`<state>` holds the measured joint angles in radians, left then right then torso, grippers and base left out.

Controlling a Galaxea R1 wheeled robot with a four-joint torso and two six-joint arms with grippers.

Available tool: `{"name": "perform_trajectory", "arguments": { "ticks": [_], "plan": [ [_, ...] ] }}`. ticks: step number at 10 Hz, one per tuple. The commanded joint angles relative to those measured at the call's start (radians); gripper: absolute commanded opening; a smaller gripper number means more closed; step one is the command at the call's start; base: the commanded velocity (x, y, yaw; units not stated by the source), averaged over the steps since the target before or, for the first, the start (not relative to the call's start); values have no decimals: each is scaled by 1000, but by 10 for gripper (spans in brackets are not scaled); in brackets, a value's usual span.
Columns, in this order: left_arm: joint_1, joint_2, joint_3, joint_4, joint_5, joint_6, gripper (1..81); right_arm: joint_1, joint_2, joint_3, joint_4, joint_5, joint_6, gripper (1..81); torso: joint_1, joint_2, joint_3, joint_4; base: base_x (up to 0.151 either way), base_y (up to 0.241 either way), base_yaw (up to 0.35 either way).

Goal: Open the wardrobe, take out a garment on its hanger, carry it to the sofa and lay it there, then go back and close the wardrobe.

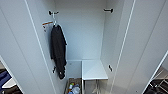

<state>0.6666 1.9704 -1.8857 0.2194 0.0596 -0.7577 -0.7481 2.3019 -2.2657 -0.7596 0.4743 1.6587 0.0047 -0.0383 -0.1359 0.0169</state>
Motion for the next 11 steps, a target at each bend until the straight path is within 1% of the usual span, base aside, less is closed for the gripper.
{"name": "perform_trajectory", "arguments": {
  "ticks": [1, 2, 3, 4, 5, 6, 7, 9, 11],
  "plan": [
    [-114, 71, 0, -9, 85, -5, 811, 71, 61, 77, -82, -14, 36, 811, 0, 0, 0, 0, 0, 0, 0],
    [-114, 119, 13, -8, 88, -5, 811, 42, 85, 97, -96, -11, 36, 811, 0, 0, 0, 0, 0, 0, 0],
    [-109, 177, 25, -6, 121, 0, 811, 8, 104, 114, -102, -3, 35, 811, 1, 1, 0, 0, 0, 0, 0],
    [-95, 225, 25, -6, 129, 4, 811, -17, 112, 140, -118, 12, 33, 811, 1, 1, -1, 0, 0, 0, 0],
    [-86, 268, 34, -2, 132, 9, 811, -35, 119, 189, -150, 12, 30, 811, 1, 1, -1, 0, 0, 0, 0],
    [-75, 295, 39, 26, 146, 8, 811, -47, 133, 218, -170, 1, 23, 811, 1, 1, -1, 0, 0, 0, 0],
    [-57, 303, 30, 34, 149, 9, 811, -58, 136, 215, -172, 1, 23, 811, 1, 1, -1, 0, 0, 0, 0],
    [6, 272, -30, 35, 134, 9, 811, -95, 116, 158, -170, 3, 23, 811, 1, 1, -1, 0, 0, 0, 0],
    [116, 275, -96, 86, 128, 9, 811, -158, 113, 18, -167, 17, 27, 811, 2, 1, -1, 0, 0, 0, 0]
  ]
}}
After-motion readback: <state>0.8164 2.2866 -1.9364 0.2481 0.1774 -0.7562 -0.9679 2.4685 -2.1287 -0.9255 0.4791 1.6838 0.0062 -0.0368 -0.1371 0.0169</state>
